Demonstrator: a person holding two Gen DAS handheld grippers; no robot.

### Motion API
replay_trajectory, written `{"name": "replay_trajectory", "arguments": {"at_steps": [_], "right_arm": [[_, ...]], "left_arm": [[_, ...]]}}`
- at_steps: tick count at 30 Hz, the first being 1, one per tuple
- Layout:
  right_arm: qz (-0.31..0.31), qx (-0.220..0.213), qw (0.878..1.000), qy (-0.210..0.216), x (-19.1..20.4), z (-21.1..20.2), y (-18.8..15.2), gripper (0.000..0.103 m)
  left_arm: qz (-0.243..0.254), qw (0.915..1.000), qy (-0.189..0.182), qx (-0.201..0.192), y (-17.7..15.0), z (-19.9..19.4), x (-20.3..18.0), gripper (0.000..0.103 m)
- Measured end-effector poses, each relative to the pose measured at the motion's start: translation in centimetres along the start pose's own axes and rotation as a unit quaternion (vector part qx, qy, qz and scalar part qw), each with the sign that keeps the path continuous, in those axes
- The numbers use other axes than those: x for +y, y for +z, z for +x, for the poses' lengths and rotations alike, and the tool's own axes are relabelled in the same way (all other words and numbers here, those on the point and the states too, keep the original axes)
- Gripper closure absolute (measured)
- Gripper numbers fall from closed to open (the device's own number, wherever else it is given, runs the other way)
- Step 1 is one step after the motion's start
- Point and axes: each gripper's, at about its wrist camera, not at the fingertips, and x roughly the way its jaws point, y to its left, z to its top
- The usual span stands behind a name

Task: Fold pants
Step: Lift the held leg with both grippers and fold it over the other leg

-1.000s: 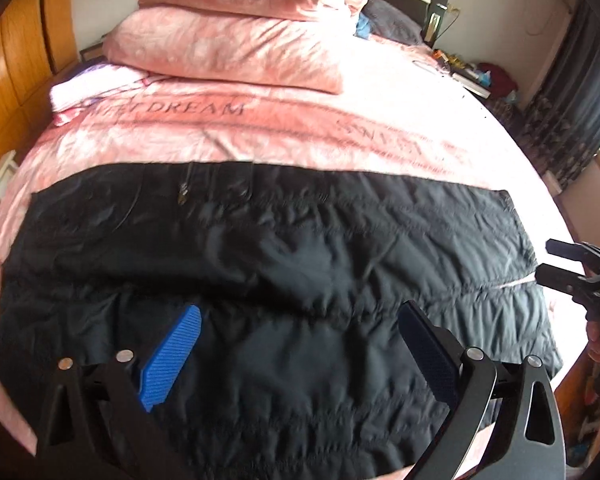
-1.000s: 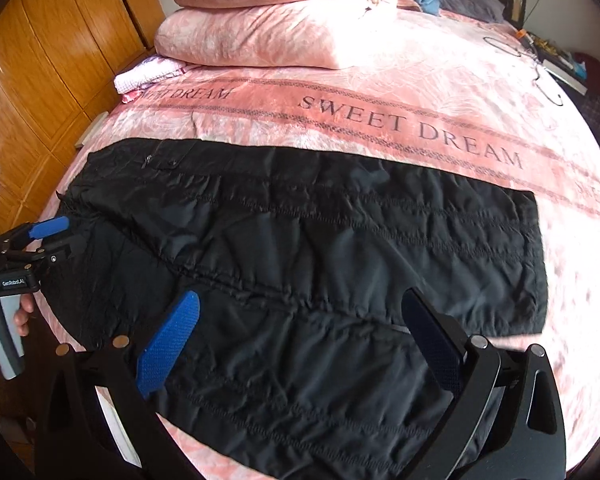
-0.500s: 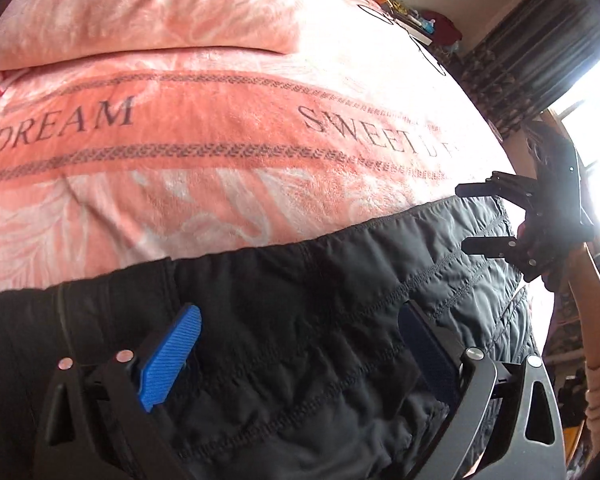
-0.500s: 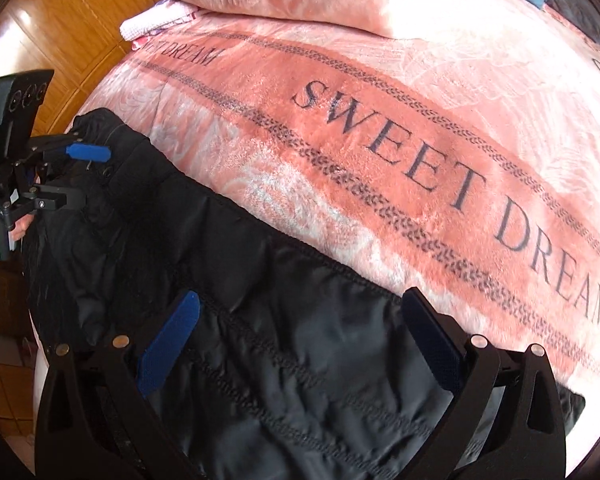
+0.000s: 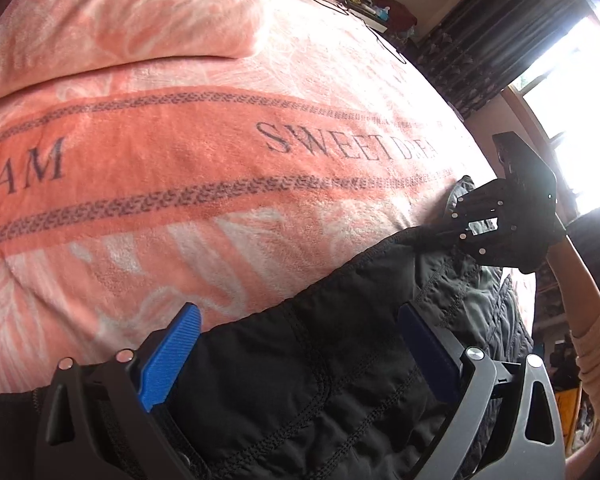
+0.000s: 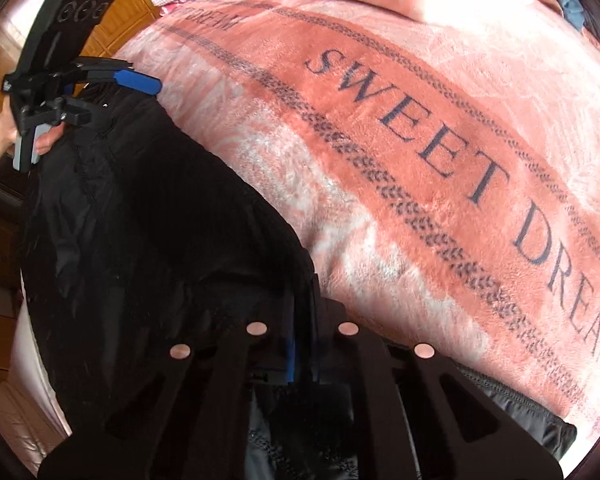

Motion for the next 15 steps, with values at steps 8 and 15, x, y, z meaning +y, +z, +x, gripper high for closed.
{"name": "replay_trajectory", "arguments": {"at_steps": [8,15], "right_arm": [[-0.044,-0.102,0.993,0.031,3.0,-7.7,-2.7,0.100],[-0.062,-0.123,0.990,0.042,4.2,-9.3,-3.4,0.100]], "left_arm": [[0.058,0.9955,-0.072,0.025,2.1,1.4,-2.0,0.004],[0.093,0.9815,-0.139,0.092,1.7,2.0,-3.7,0.004]]}}
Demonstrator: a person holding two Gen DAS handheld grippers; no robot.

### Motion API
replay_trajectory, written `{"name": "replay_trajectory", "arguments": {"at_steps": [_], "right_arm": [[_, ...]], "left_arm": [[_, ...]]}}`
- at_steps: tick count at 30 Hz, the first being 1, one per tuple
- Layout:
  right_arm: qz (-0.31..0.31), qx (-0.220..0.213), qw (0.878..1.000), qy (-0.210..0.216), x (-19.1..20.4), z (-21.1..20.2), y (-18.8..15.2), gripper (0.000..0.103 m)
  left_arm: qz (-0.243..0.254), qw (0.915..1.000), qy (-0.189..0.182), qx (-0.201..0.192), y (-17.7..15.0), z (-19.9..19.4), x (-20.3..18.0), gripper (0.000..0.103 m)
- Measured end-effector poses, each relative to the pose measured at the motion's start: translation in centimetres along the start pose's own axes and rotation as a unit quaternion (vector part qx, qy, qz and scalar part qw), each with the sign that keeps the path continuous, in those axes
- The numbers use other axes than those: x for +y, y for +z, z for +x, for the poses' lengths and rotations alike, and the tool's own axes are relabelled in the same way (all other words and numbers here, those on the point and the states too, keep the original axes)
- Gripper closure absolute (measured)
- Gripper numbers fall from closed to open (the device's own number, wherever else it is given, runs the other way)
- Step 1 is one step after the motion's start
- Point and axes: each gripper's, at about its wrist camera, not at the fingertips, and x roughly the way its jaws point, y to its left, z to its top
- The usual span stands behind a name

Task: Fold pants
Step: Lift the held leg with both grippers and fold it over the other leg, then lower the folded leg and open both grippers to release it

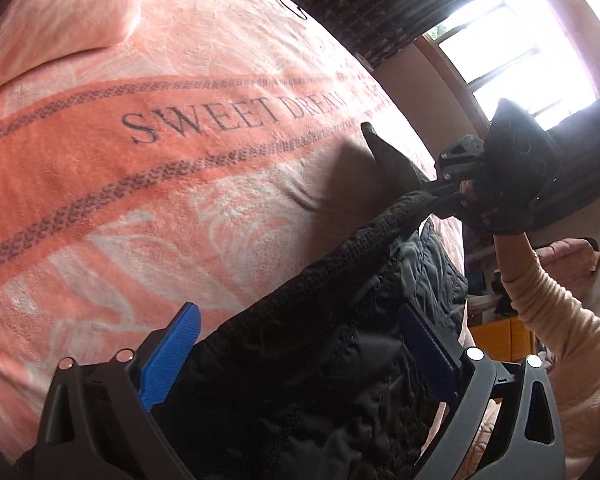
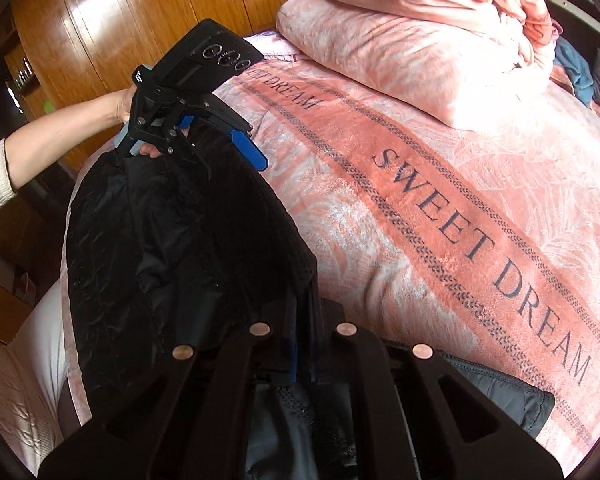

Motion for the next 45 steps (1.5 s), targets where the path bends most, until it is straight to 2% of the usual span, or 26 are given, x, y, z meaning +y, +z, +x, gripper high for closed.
{"name": "replay_trajectory", "arguments": {"at_steps": [3,4,5,7,8,11,14,16,19,24,29,30,33,37,42,44,45], "right_arm": [[0.000,-0.021,1.000,0.001,0.6,0.0,0.6,0.100],[0.003,-0.024,1.000,-0.005,0.5,0.0,0.7,0.100],[0.009,-0.024,1.000,-0.011,0.4,0.0,0.6,0.100],[0.023,-0.026,0.999,-0.017,0.0,0.0,0.6,0.100],[0.027,-0.026,0.999,-0.023,0.0,0.1,0.5,0.100],[0.028,-0.027,0.998,-0.057,1.0,0.1,0.4,0.100],[0.037,-0.042,0.995,-0.081,2.2,-0.9,0.0,0.100],[0.046,-0.059,0.993,-0.095,3.5,-2.1,-0.4,0.099],[0.048,-0.083,0.988,-0.120,6.7,-4.1,-1.7,0.099],[0.032,-0.097,0.983,-0.151,13.8,-6.3,-5.7,0.099],[0.052,-0.086,0.982,-0.158,19.8,-6.5,-11.0,0.097],[0.061,-0.083,0.982,-0.156,20.9,-6.3,-12.2,0.097],[0.086,-0.066,0.983,-0.151,23.5,-5.1,-15.1,0.097],[0.121,-0.022,0.982,-0.142,25.0,-2.5,-18.4,0.096],[0.140,0.031,0.977,-0.157,25.3,0.3,-20.9,0.092],[0.136,0.039,0.976,-0.163,25.6,0.6,-21.2,0.090],[0.137,0.041,0.976,-0.164,25.8,0.5,-21.2,0.087]], "left_arm": [[0.005,0.9999,-0.006,0.007,-0.6,0.2,-0.1,0.005],[0.006,1.0000,-0.005,-0.001,-0.7,0.1,-0.2,0.011],[0.009,0.9999,0.007,-0.005,-0.9,0.0,-0.2,0.041],[0.030,0.9984,0.049,0.002,-1.3,0.2,-0.5,0.079],[0.037,0.9980,0.050,0.002,-1.4,0.3,-0.7,0.085],[0.071,0.9938,0.082,-0.023,-2.1,-0.1,-2.5,0.091],[0.104,0.9831,0.138,-0.061,-2.9,-1.4,-5.4,0.092],[0.134,0.9674,0.196,-0.087,-3.9,-2.3,-8.8,0.092],[0.173,0.9365,0.282,-0.115,-6.5,-2.6,-14.4,0.092],[0.204,0.8915,0.381,-0.135,-13.0,-0.9,-21.7,0.092],[0.195,0.8795,0.409,-0.144,-19.7,1.9,-26.3,0.090],[0.186,0.8805,0.410,-0.149,-21.1,2.3,-26.9,0.090],[0.142,0.8943,0.395,-0.155,-24.8,4.2,-27.8,0.089],[0.098,0.9066,0.382,-0.149,-28.6,7.0,-27.9,0.088],[0.051,0.9232,0.359,-0.127,-31.2,10.9,-26.5,0.084],[0.038,0.9223,0.359,-0.137,-31.6,11.2,-26.3,0.079],[0.033,0.9251,0.351,-0.140,-31.7,11.0,-26.3,0.076]]}}
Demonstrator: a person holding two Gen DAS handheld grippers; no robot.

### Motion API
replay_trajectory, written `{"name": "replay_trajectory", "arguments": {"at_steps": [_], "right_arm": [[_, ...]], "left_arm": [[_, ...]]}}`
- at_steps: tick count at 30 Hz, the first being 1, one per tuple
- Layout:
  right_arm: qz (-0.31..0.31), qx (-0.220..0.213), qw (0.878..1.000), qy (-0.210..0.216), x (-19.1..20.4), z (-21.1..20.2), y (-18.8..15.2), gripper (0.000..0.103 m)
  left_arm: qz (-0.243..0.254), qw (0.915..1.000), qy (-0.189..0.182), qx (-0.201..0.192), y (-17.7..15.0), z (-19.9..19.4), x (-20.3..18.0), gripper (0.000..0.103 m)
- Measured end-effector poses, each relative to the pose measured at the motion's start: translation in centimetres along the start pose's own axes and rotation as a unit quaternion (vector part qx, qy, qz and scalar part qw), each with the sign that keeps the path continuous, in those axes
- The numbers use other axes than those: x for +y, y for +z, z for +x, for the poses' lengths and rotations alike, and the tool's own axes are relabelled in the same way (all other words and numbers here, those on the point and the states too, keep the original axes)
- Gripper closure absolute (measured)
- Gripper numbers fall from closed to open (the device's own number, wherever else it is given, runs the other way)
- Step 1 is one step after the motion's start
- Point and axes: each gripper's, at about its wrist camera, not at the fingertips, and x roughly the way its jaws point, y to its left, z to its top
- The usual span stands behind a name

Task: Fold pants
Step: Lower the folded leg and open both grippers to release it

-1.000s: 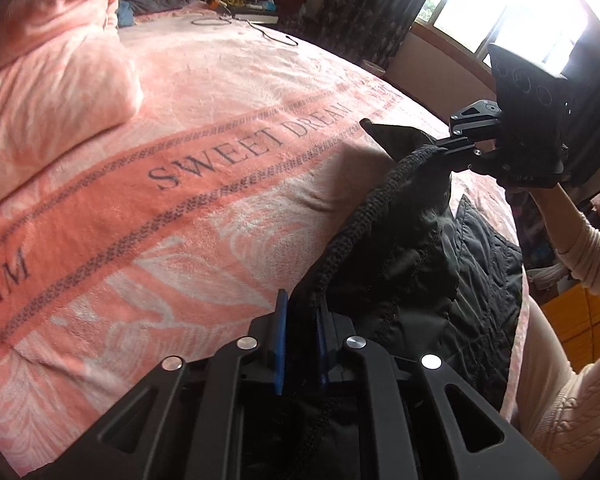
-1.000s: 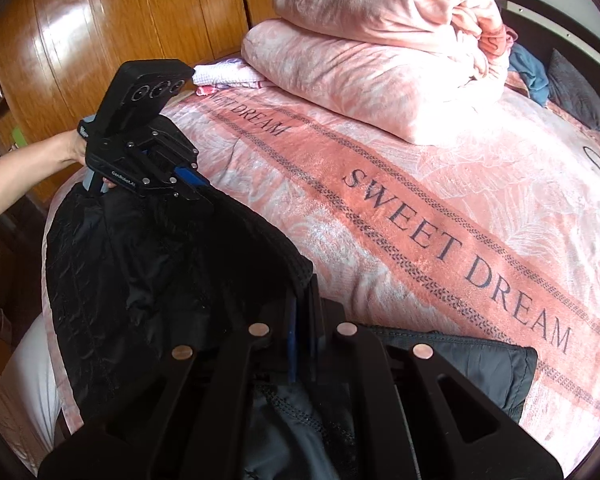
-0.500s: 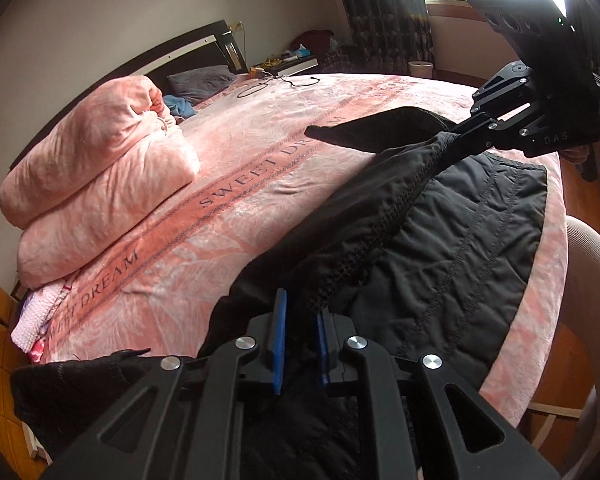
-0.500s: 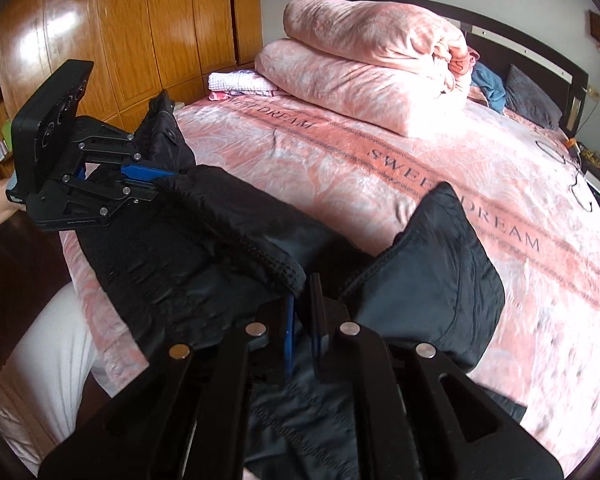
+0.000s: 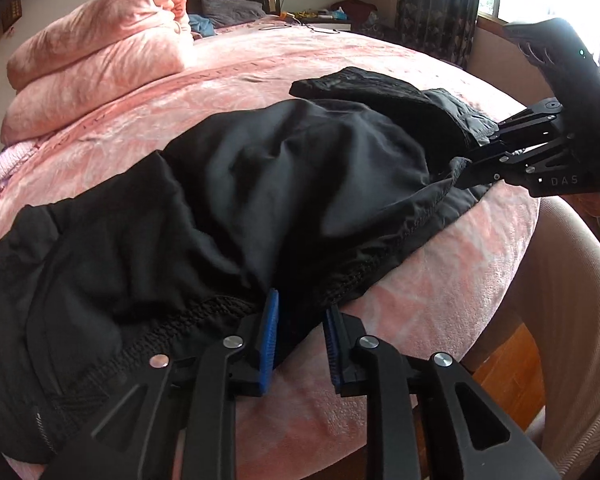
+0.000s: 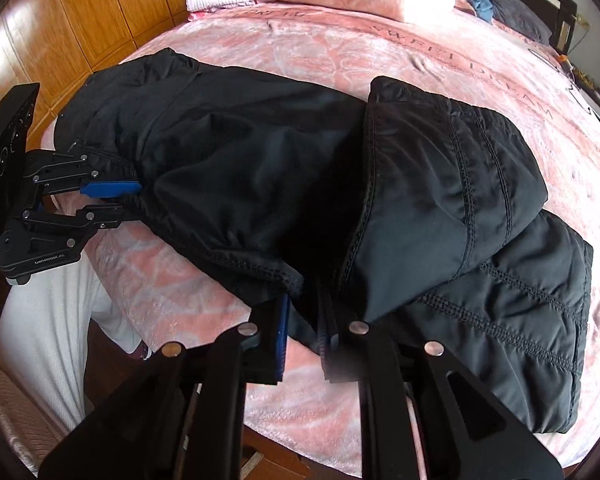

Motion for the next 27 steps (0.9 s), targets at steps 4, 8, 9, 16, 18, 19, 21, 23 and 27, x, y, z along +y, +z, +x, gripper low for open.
{"name": "replay_trajectory", "arguments": {"at_steps": [4,8,9,16,18,19,21,23,27], "right_arm": [[0.011,-0.019,0.999,0.039,0.2,-2.8,0.1,0.038],[0.019,-0.075,0.997,0.028,0.2,-7.3,0.6,0.033],[0.029,-0.080,0.996,0.020,0.0,-7.9,1.4,0.033],[0.063,-0.025,0.991,-0.118,-0.4,-2.3,9.0,0.033],[0.066,0.022,0.983,-0.172,-0.4,1.0,10.2,0.037],[0.069,0.040,0.976,-0.202,-1.0,2.6,10.5,0.044],[0.081,0.077,0.961,-0.254,-2.5,4.8,10.5,0.065],[0.123,0.079,0.963,-0.225,-4.1,4.9,10.1,0.085],[0.188,0.013,0.965,-0.183,-6.4,-0.1,8.3,0.095]], "left_arm": [[-0.039,0.9975,-0.048,-0.033,0.1,-3.1,0.5,0.019],[-0.093,0.9928,-0.052,-0.055,0.8,-5.7,2.8,0.017],[-0.108,0.9910,-0.050,-0.062,1.2,-6.1,3.6,0.016],[-0.187,0.9802,0.018,-0.062,4.1,-4.5,6.3,0.013],[-0.209,0.9760,0.012,-0.062,4.1,-4.2,6.1,0.013],[-0.215,0.9745,0.002,-0.063,4.0,-4.0,5.9,0.013],[-0.218,0.9744,-0.004,-0.055,3.9,-3.4,5.3,0.013],[-0.211,0.9767,0.000,-0.041,3.7,-2.5,4.7,0.013],[-0.210,0.9775,0.000,-0.015,2.9,-0.7,4.6,0.013]]}}
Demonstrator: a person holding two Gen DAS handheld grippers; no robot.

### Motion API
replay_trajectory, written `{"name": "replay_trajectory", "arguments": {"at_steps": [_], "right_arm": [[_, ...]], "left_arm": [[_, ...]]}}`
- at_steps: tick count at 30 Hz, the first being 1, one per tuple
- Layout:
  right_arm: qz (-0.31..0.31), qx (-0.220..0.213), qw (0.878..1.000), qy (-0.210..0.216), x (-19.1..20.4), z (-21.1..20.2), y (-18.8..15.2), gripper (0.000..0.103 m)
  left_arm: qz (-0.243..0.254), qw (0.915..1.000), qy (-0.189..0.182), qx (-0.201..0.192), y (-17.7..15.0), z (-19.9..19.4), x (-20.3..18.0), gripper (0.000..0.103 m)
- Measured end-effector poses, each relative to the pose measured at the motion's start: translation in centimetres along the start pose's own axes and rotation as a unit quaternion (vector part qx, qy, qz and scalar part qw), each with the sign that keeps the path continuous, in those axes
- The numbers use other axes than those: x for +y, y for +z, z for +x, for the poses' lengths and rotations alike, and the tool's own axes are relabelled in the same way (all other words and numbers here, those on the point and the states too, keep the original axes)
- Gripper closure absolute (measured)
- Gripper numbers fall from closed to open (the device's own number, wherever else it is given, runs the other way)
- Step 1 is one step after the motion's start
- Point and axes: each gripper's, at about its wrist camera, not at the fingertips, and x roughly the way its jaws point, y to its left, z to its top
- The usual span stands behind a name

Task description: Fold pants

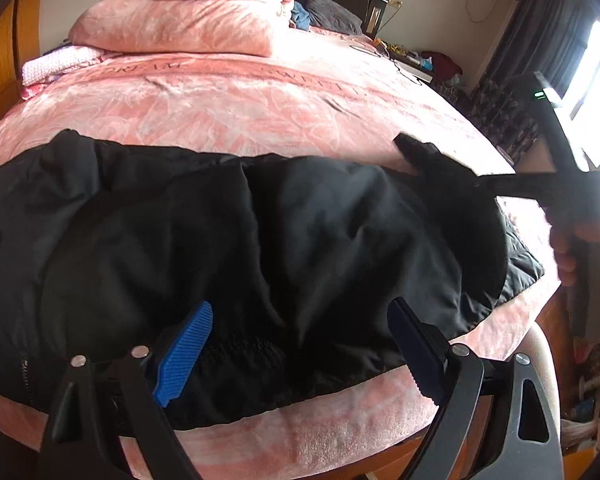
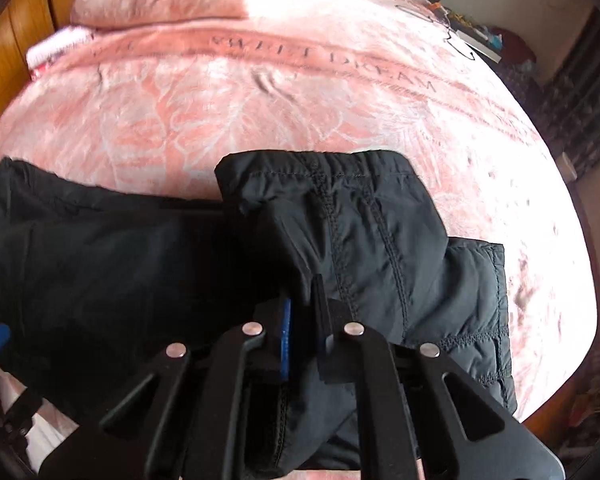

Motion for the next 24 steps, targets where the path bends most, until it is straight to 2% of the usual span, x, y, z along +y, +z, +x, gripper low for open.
{"name": "replay_trajectory", "arguments": {"at_steps": [2,5,6,7,8,9,10,13,16,19,22,24], "right_arm": [[0.047,-0.028,0.998,0.033,-3.3,-2.6,-0.8,0.096],[0.093,-0.042,0.994,0.048,-7.8,-5.1,-2.7,0.095],[0.103,-0.039,0.993,0.051,-9.3,-5.5,-3.8,0.091],[0.109,-0.032,0.992,0.047,-10.6,-5.9,-4.9,0.081],[0.116,-0.025,0.992,0.035,-11.7,-5.9,-5.9,0.075],[0.120,-0.021,0.992,0.019,-12.7,-5.9,-6.9,0.062],[0.116,-0.012,0.993,-0.002,-13.5,-5.7,-7.9,0.056],[0.114,0.017,0.992,-0.049,-15.5,-4.6,-10.7,0.055],[0.153,0.027,0.987,-0.048,-18.1,-4.1,-12.5,0.054],[0.184,0.025,0.981,-0.063,-20.1,-4.3,-13.5,0.054],[0.181,0.023,0.981,-0.060,-20.1,-3.9,-13.4,0.054],[0.154,0.041,0.985,-0.062,-18.8,-2.4,-12.7,0.054]], "left_arm": [[-0.006,0.9999,0.004,0.007,-0.4,0.6,0.1,0.013],[-0.004,0.9999,0.010,0.005,-0.5,0.8,-0.1,0.013],[-0.001,0.9999,0.012,0.004,-0.5,0.8,-0.2,0.013],[0.001,0.9999,0.015,0.004,-0.5,0.8,-0.3,0.013],[0.003,0.9998,0.018,0.005,-0.5,0.9,-0.5,0.013],[0.005,0.9998,0.021,0.005,-0.5,0.9,-0.6,0.013],[0.006,0.9997,0.023,0.004,-0.4,0.9,-0.7,0.013],[0.004,0.9997,0.023,-0.001,-0.3,0.6,-1.2,0.013],[0.008,0.9996,0.022,-0.013,0.0,-0.2,-1.9,0.013],[0.033,0.9988,0.028,-0.022,0.2,-0.6,-3.1,0.013],[0.056,0.9979,0.031,-0.008,0.1,0.4,-3.9,0.012],[0.048,0.9985,0.017,0.021,-0.2,2.2,-3.6,0.011]]}}
